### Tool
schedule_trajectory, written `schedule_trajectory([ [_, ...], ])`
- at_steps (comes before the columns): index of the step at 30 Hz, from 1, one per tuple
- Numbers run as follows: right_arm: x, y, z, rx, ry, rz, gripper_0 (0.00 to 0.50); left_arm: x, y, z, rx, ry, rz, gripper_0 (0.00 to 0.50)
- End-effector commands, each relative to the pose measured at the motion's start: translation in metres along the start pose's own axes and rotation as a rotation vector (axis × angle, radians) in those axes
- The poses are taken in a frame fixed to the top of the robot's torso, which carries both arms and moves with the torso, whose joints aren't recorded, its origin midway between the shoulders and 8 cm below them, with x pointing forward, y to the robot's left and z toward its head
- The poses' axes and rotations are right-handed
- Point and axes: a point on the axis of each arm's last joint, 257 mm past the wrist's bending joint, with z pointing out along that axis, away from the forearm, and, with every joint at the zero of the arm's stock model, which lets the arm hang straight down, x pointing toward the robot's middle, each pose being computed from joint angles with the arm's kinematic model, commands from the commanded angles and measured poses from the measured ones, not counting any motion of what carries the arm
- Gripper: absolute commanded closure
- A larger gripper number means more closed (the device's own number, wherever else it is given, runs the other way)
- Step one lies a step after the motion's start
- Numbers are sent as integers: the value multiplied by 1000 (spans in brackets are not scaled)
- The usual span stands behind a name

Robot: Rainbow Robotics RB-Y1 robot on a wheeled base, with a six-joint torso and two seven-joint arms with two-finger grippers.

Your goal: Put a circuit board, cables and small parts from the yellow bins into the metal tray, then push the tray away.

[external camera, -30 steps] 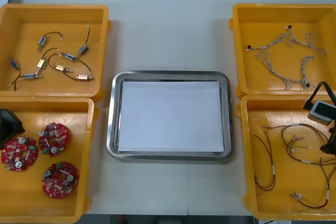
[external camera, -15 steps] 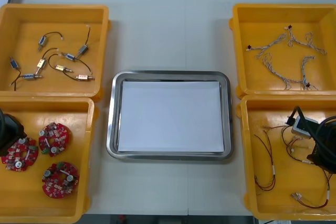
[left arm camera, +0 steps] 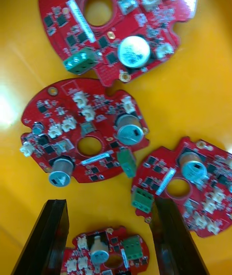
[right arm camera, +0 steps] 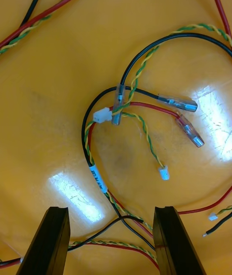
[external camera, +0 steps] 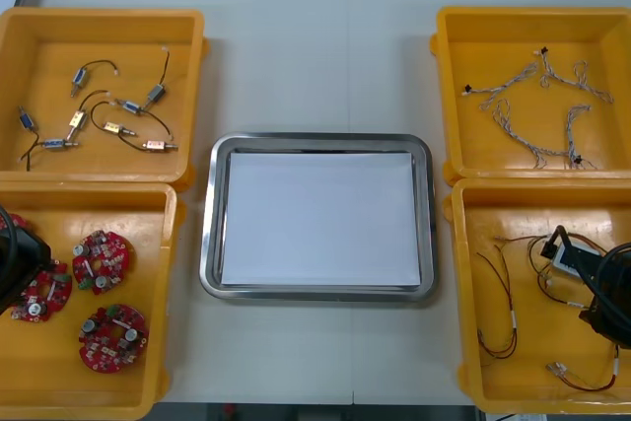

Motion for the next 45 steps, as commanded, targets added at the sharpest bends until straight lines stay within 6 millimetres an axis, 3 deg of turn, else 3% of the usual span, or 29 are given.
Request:
schedule_trajectory([
  [1,7,7,-1,6,19,-73,0,-9,9,8,-8,-4,-113,0],
  [8,1,18,6,-8,1,-68,0,-13,7,12,-20,-11,-133,0],
  [20,-18,26,16,14,-53,-141,0,-22,-18,6,12,-32,-139,0],
  [29,-10,31,21,21,-50,-156,0,-21,-25,19,10,-13,-144,0],
  [36,-2,30,38,2,-66,-125,0,-17,-25,21,6,-8,-144,0],
  [45,0,28,40,15,-58,-142,0,-11,-26,26,-1,-6,-149,0],
])
